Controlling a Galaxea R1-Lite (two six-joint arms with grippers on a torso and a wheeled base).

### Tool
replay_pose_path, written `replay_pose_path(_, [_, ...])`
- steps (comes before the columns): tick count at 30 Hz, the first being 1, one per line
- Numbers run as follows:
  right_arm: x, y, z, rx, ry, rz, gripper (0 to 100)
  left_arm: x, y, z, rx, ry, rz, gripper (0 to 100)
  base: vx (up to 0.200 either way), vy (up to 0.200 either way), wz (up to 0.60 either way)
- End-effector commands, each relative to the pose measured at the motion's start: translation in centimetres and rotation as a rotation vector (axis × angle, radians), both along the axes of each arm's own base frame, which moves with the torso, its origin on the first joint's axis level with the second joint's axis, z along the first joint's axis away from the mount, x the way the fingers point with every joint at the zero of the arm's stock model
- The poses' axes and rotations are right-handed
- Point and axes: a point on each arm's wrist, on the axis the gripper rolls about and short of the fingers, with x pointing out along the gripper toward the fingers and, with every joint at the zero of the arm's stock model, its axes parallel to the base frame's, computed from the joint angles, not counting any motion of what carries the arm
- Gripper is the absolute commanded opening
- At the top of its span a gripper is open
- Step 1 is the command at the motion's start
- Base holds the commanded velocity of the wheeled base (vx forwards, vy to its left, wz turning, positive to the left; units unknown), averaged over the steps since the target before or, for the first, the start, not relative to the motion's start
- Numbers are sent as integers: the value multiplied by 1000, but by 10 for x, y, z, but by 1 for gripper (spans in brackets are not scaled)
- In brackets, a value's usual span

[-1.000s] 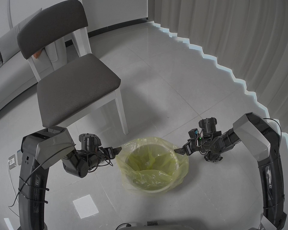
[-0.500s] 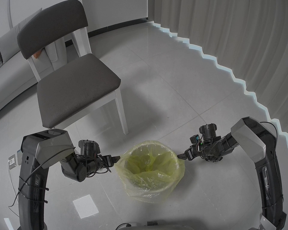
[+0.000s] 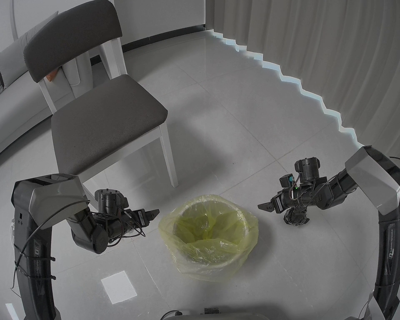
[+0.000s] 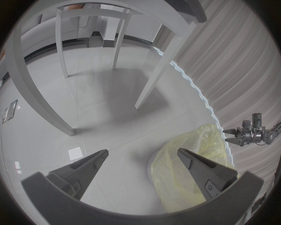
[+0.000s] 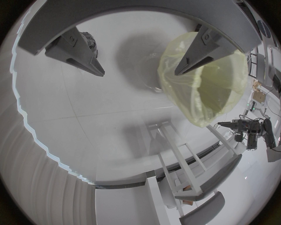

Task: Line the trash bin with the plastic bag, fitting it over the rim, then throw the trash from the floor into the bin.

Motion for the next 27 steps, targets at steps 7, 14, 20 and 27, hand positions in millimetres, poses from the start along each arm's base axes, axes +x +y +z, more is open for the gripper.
replay_pose_path(7, [-64,84,11,-15,-89,182,100,-46,-4,14,57,-103,-80,100,0,0,0])
replay_pose_path(14, [-77,114,-12,-59,-50,233,100,-79,-23,16,106,-138,-183,100,0,0,0])
replay_pose_path(20, [-94,120,-27,-122,-17,261,100,-84,-33,17,109,-143,-216,100,0,0,0])
replay_pose_path(27, [-123,117,-39,-194,25,335,100,-92,-53,17,105,-147,-279,100,0,0,0])
